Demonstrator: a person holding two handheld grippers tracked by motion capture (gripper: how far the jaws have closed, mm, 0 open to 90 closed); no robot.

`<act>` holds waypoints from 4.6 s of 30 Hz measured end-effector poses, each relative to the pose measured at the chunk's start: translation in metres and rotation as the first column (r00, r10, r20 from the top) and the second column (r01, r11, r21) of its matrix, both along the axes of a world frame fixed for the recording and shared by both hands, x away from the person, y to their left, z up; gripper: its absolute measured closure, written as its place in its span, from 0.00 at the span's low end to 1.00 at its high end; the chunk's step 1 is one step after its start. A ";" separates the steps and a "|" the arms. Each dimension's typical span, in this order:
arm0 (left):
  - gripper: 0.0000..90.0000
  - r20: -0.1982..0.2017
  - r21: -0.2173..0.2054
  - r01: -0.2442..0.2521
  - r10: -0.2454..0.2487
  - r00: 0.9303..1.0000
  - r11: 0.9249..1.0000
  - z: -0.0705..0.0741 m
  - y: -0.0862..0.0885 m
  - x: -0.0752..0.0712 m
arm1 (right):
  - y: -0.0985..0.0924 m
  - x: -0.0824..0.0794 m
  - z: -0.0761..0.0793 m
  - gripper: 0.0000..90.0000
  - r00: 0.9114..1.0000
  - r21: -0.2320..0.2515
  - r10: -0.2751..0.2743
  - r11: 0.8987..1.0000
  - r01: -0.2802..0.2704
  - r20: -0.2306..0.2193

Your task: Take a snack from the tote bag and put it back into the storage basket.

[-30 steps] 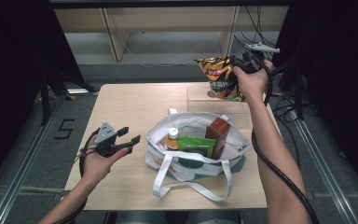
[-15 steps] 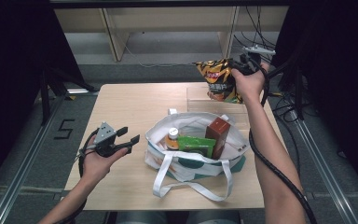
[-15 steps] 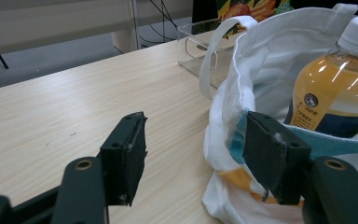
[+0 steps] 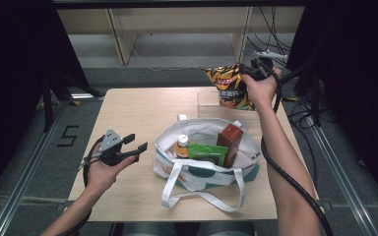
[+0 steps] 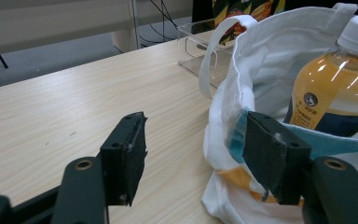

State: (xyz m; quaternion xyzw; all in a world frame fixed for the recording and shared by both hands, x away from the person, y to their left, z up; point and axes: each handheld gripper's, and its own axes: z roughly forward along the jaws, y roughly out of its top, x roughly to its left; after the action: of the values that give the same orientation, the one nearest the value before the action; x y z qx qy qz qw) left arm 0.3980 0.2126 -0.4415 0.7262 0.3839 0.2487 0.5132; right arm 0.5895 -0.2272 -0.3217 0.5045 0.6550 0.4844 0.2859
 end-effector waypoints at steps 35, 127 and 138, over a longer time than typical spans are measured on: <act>0.43 0.000 0.001 0.011 -0.011 1.000 1.000 -0.001 -0.002 -0.001 | -0.035 0.006 -0.029 1.00 0.988 -0.063 -0.142 0.988 0.138 -0.067; 0.44 0.020 0.009 0.013 -0.013 1.000 1.000 0.002 -0.007 -0.008 | -0.040 -0.181 -0.036 0.50 0.996 0.013 0.086 0.996 -0.086 -0.030; 0.44 0.023 0.004 0.013 -0.013 1.000 1.000 0.004 -0.009 -0.009 | -0.027 -0.193 -0.037 0.48 0.991 0.031 0.134 0.991 -0.133 -0.018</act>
State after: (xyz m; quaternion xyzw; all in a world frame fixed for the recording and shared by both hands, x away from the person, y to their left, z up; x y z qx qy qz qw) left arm 0.3886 0.2033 -0.4371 0.7269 0.3726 0.2544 0.5178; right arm 0.3964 -0.2539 -0.3592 0.4685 0.6829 0.5071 0.2387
